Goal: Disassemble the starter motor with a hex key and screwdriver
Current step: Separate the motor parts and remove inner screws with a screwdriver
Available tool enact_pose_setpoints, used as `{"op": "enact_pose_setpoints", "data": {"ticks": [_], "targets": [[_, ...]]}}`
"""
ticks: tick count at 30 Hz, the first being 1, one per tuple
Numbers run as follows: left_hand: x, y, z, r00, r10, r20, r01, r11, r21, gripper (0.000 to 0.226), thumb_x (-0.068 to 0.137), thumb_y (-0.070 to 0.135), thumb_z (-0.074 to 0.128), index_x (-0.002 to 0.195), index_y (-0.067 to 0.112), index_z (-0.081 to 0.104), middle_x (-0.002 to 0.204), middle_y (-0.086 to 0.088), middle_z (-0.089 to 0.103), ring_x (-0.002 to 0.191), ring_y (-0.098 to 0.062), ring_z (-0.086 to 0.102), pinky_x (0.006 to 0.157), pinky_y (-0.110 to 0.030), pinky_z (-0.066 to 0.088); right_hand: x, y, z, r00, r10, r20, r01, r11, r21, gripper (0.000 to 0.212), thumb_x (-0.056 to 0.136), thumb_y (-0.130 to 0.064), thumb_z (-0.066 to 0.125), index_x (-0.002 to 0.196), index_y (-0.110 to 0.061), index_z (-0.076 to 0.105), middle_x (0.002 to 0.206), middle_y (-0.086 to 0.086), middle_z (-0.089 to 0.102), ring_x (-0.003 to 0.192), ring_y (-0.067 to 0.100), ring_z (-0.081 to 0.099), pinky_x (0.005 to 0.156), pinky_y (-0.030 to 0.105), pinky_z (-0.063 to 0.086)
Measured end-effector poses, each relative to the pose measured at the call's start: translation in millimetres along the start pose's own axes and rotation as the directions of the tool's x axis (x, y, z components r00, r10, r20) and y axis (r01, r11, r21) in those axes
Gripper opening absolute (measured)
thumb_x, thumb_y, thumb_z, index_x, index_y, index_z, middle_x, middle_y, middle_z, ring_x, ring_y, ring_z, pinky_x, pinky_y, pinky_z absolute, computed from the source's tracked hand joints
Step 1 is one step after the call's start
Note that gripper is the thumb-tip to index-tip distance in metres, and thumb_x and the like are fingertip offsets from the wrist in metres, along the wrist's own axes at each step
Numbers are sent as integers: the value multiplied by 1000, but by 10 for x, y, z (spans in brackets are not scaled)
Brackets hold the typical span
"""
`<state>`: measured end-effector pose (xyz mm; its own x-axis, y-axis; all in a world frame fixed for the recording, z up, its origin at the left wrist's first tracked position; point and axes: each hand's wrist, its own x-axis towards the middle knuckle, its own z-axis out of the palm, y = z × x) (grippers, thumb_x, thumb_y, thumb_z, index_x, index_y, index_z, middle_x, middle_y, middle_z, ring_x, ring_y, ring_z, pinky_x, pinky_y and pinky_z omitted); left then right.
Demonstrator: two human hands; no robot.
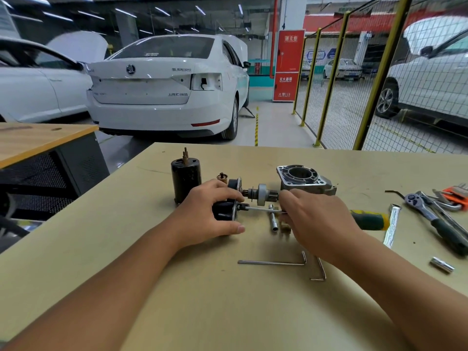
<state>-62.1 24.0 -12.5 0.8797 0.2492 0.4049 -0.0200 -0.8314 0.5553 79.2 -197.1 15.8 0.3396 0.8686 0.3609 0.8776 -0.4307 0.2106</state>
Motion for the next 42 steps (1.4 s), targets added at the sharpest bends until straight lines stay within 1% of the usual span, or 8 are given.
{"op": "enact_pose_setpoints", "data": {"ticks": [5, 12, 18, 24, 28, 33, 37, 42], "targets": [[2, 12, 2, 1000, 7, 1, -7, 1000, 7, 61, 64, 61, 86, 121, 44, 71, 121, 23, 56, 115, 2, 56, 96, -19, 45, 10, 7, 3, 1000, -20, 1, 20, 997, 70, 15, 106, -39, 41, 105, -27, 50, 85, -6, 52, 70, 20, 55, 56, 35, 48], [9, 10, 0, 1000, 2, 0, -2, 1000, 6, 59, 65, 60, 87, 119, 46, 71, 120, 25, 55, 115, 2, 56, 95, -18, 44, 28, 1, 32, 1000, -11, -8, 11, 1000, -18, 9, 100, -32, 54, 95, -28, 60, 83, -8, 56, 69, 17, 51, 46, 27, 26], [12, 15, -2, 1000, 16, -7, -16, 1000, 1, 55, 68, 50, 92, 119, 44, 72, 120, 23, 56, 115, 5, 56, 94, -12, 42, 25, -33, 65, 1000, -9, -9, 9, 1000, -21, 28, 101, -28, 53, 93, -29, 26, 75, -8, 48, 62, 19, 48, 51, 31, 27], [13, 4, -1, 1000, 16, 6, -16, 1000, 11, 57, 66, 58, 88, 119, 48, 70, 119, 27, 54, 115, 6, 55, 90, -8, 41, 34, -44, 27, 998, -59, 12, 57, 993, 102, 10, 104, -34, 49, 112, -30, 46, 86, -5, 54, 68, 22, 55, 53, 33, 44], [16, 8, -1, 1000, 17, 8, -17, 1000, 6, 59, 64, 64, 84, 118, 48, 70, 118, 28, 54, 115, 3, 56, 91, -12, 42, 77, -41, 33, 994, -30, 101, 22, 997, 80, 4, 104, -24, 49, 102, -25, 52, 85, -6, 48, 69, 18, 49, 55, 32, 39], [15, -3, 5, 999, 30, 40, -31, 999, 28, 61, 69, 61, 84, 126, 48, 67, 122, 26, 55, 117, 2, 56, 95, -15, 42, 42, -75, 52, 999, -24, 41, 24, 1000, -9, 13, 102, -26, 49, 92, -26, 40, 74, -9, 43, 58, 17, 44, 51, 31, 28], [18, -11, 10, 998, 51, 35, -52, 998, 31, 53, 68, 63, 83, 117, 52, 68, 120, 27, 54, 117, 3, 55, 96, -6, 37, 44, -61, 71, 999, -15, 52, 14, 999, 35, 26, 104, -29, 48, 94, -29, 24, 75, -8, 42, 56, 21, 41, 45, 32, 19], [24, -10, 17, 998, 60, 29, -61, 997, 41, 46, 65, 67, 80, 108, 64, 63, 121, 29, 53, 117, 5, 54, 96, -8, 37, 38, -43, 40, 999, -45, 9, 43, 985, 170, 7, 104, -29, 49, 105, -27, 55, 87, -4, 58, 68, 25, 55, 52, 33, 35]]}}
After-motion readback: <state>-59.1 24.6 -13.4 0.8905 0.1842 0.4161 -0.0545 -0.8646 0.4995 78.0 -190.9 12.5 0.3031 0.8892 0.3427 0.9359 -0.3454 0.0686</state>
